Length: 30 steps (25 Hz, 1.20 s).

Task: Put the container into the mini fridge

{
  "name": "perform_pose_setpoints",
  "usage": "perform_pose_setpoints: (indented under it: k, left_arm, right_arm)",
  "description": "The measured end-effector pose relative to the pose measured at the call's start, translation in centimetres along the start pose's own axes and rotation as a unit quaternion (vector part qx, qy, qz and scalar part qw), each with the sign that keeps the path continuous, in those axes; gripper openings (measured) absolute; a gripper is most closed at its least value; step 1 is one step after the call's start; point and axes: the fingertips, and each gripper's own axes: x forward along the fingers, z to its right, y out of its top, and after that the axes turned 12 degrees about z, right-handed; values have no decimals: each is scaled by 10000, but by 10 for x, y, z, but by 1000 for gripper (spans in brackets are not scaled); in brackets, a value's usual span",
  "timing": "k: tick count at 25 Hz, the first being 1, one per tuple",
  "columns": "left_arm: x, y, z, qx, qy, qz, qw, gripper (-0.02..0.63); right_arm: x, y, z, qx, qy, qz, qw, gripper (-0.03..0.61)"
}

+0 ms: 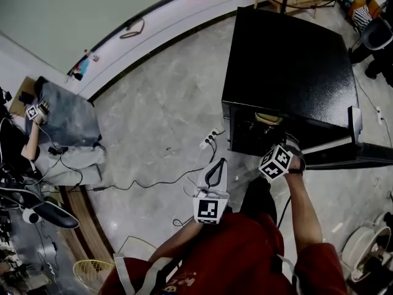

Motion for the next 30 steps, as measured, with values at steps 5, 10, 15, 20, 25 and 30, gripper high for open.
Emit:
perform_pose_setpoints:
  k: [5,10,15,20,25,30]
  left_arm:
    - [-8,-2,1,-3,-151,-10,9999,5]
    - [-14,2,1,-33,-254,62,9997,5]
    - [-21,5,-1,-24,-339,81,9994,5]
    - [-27,10,-5,-131,-365,132,9992,5]
    - [-31,18,-3,-61,-511,203,9985,5]
    - [-35,32,-3,65,-610,336,9976,5]
  right_arm:
    - [-31,-3,-31,238,-81,29,9997,186]
    - [-62,3,-61,702,-237,187,9971,184]
    - [-96,12,-81,1336,-548,396,9887,181]
    - [-130,31,-81,2131,-1134,899,9663,179]
    - [-168,52,-69,2622,-1674,1575,9372,175]
    - [-204,66,-58,3324,-2097,2380,8882,150]
